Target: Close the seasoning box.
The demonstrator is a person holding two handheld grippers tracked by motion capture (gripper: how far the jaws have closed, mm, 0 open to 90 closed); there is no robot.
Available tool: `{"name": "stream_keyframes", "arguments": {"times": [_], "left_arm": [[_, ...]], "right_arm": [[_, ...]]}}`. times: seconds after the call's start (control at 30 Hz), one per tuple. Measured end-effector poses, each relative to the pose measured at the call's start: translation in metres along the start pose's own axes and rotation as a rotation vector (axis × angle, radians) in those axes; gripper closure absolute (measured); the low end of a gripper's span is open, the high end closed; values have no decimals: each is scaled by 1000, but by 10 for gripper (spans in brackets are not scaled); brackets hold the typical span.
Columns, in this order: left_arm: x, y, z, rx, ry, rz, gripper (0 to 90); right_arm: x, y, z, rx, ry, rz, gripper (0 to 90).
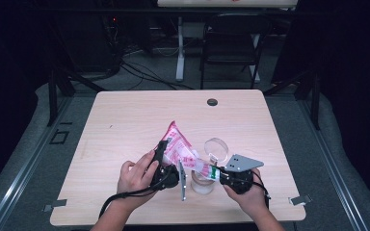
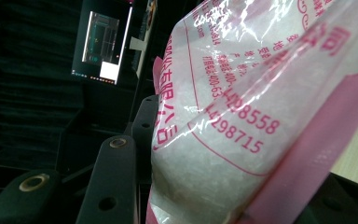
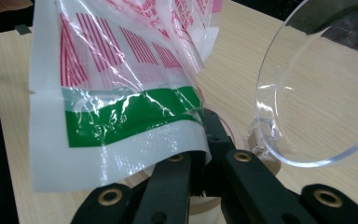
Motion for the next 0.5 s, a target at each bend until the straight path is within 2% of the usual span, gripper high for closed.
{"name": "stream_keyframes", "arguments": {"times": [0.5], "left_arm": [[1,0,-1,-4,24,-19,599]], "right_arm": [[0,1,1,4,-2,3,900]]}}
Point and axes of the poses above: each handheld gripper's, and its own axes: y roughly forward along the jaws, z roughly out of its underside, x roughly to its left, the point moved 5 cm from there along y, roughly forward along the jaws, and after that the axes turned 2 degrees about y, right-handed, at the moved point
